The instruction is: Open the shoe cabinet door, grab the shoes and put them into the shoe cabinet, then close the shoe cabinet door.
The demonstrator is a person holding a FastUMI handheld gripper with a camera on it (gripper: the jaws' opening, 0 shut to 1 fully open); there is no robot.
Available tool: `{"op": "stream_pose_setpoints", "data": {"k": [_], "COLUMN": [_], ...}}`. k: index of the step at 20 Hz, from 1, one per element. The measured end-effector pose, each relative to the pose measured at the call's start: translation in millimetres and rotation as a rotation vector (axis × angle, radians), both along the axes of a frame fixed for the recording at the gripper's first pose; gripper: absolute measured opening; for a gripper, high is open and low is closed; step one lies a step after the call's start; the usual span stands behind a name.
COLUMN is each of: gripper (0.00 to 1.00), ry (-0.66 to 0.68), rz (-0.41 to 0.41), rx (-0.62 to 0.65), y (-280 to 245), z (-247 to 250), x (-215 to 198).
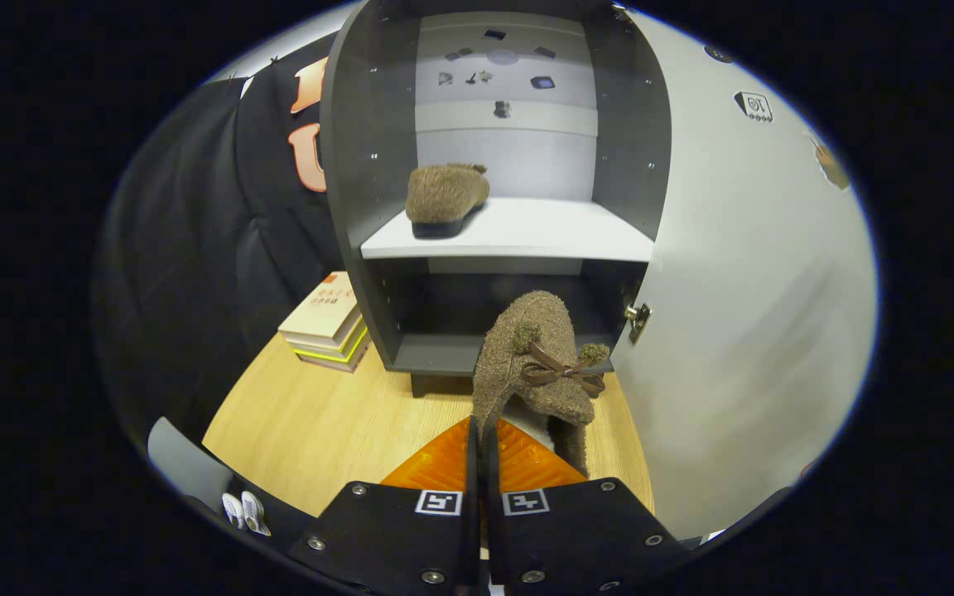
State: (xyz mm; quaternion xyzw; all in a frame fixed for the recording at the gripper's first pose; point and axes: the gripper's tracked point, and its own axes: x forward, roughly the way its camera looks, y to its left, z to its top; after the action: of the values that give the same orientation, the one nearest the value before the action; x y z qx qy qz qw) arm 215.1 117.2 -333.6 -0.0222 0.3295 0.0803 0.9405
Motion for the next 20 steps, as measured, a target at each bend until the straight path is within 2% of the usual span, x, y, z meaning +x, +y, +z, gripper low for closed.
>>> {"op": "stream_pose_setpoints", "data": {"k": [3,7,20], "gripper": [0.04,0.04,0.04], "ry": [-0.069,-0.126,-0.162], "rz": [-0.016,0.003,0.02], "rx": [0.012,0.019,0.101], "y": [1,9,3], "z": [38,68,95], "x": [19,68,219]}}
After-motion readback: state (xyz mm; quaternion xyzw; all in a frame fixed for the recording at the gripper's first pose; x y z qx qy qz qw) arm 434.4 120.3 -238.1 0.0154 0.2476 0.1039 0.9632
